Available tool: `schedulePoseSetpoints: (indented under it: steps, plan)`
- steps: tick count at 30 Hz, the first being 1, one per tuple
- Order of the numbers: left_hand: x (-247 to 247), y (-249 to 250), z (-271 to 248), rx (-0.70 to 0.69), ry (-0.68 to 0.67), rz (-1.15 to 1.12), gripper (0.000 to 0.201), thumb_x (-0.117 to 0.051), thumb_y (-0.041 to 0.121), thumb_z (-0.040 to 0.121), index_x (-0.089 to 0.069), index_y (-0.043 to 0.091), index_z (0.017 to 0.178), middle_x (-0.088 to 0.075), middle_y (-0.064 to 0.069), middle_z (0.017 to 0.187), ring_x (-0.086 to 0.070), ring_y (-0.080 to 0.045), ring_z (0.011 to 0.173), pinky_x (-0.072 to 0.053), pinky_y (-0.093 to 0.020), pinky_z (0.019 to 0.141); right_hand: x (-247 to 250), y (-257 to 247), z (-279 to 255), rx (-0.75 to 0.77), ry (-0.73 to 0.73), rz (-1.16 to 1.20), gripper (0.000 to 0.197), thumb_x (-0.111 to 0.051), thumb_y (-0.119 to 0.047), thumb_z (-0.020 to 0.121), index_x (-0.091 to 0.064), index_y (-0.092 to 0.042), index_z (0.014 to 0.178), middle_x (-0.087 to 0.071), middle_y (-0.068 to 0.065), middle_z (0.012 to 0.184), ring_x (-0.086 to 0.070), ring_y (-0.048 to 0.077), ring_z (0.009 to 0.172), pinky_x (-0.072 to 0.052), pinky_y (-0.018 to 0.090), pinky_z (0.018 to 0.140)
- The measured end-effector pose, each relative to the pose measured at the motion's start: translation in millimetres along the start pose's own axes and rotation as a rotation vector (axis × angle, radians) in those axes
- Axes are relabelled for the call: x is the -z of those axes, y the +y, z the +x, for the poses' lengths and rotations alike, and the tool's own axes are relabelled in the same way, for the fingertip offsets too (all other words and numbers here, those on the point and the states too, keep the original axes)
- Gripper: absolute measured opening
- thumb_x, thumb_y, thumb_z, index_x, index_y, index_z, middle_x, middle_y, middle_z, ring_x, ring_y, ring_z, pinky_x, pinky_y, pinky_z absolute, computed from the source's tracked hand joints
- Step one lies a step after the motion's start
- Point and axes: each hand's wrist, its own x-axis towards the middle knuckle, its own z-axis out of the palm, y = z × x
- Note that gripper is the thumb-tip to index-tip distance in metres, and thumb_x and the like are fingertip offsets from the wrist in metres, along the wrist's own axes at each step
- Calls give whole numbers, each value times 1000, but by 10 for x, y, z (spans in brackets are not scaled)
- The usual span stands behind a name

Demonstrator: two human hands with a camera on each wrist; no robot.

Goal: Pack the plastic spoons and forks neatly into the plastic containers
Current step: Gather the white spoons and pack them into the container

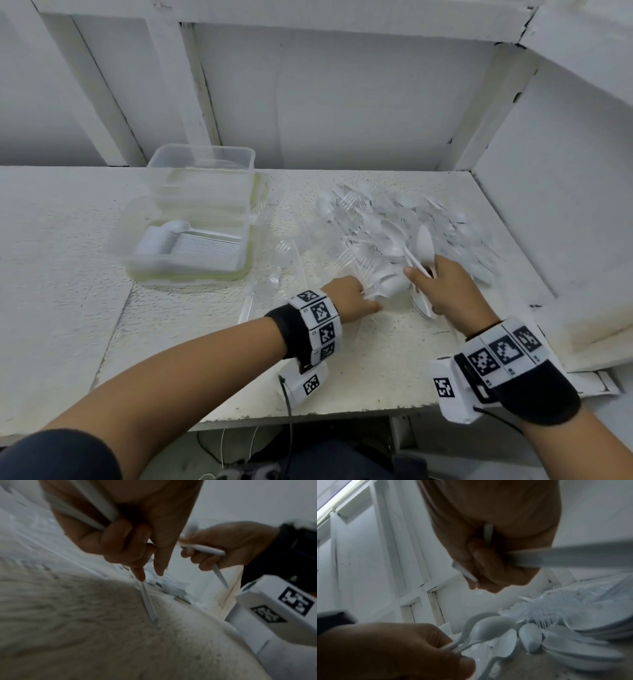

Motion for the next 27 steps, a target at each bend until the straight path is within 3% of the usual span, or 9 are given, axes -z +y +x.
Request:
schedulePoseSetpoints:
  steps: [3, 6, 9, 11, 13, 17, 22, 24, 27]
  plan:
    - [-48, 46, 44, -18, -28, 124, 26, -59, 37, 87, -55, 11, 84, -43, 3, 69, -49, -17, 72, -32, -22, 50, -8, 7, -47, 15, 32, 162, 17, -55, -25, 93, -52, -28, 76, -52, -9, 65, -47, 5, 58, -32, 20, 54]
    - [-45, 30, 70, -12, -40, 189, 32, -55, 26, 90, -41, 14, 63, -39, 3, 63, -42, -13, 58, -31, -20, 50, -23, 28, -75, -11, 68, 208, 23, -52, -26, 95, -52, -23, 71, -54, -3, 61, -48, 7, 51, -35, 20, 51]
    - [31, -25, 60, -27, -47, 116, 32, -55, 24, 89, -44, 13, 61, -40, 2, 60, -37, -10, 53, -29, -20, 48, -33, 36, -81, -27, 91, 239, 27, -49, -26, 96, -56, -13, 73, -58, 1, 65, -53, 12, 58, -40, 24, 57]
    - [123, -61, 11, -44, -54, 44, 29, -56, 23, 89, -49, 12, 63, -41, 1, 59, -37, -10, 53, -29, -21, 49, -28, 22, -83, -31, 102, 265, 28, -49, -26, 96, -59, -11, 74, -60, -3, 62, -55, 9, 58, -42, 21, 56]
    - [241, -95, -73, -61, -35, -32, 23, -57, 23, 89, -56, 10, 70, -43, 2, 59, -39, -9, 53, -29, -20, 49, -25, 3, -79, -40, 89, 305, 29, -49, -23, 96, -59, -11, 72, -57, -11, 49, -53, 0, 47, -40, 15, 46]
    - [483, -233, -260, -66, 6, -185, 20, -54, 23, 91, -64, 7, 87, -44, 1, 60, -37, -9, 49, -29, -17, 43, -63, -20, -45, -43, 0, 407, 28, -49, -22, 97, -60, -7, 76, -40, -10, 37, -32, 6, 35, -28, 21, 39]
    - [633, -428, -427, -72, 92, -484, 17, -48, 18, 95, -61, 14, 84, -53, 2, 72, -33, -9, 49, -26, -18, 41, -183, -169, -40, -8, -81, 537, 32, -47, -23, 97, -58, -5, 73, -28, -7, 40, -21, 6, 34, -22, 18, 37]
    - [648, -473, -466, -74, 135, -615, 19, -45, 18, 97, -59, 13, 86, -55, 3, 73, -32, -8, 47, -24, -17, 41, -254, -261, -31, -10, -83, 565, 31, -45, -20, 98, -54, -6, 72, -34, -6, 41, -23, 4, 32, -23, 16, 35]
    - [652, -505, -488, -74, 193, -805, 20, -42, 19, 99, -58, 14, 88, -52, 5, 66, -30, -4, 39, -21, -16, 38, -383, -388, 16, -49, -33, 628, 22, -43, -11, 95, -49, -8, 74, -46, 4, 59, -32, 2, 33, -26, 15, 33]
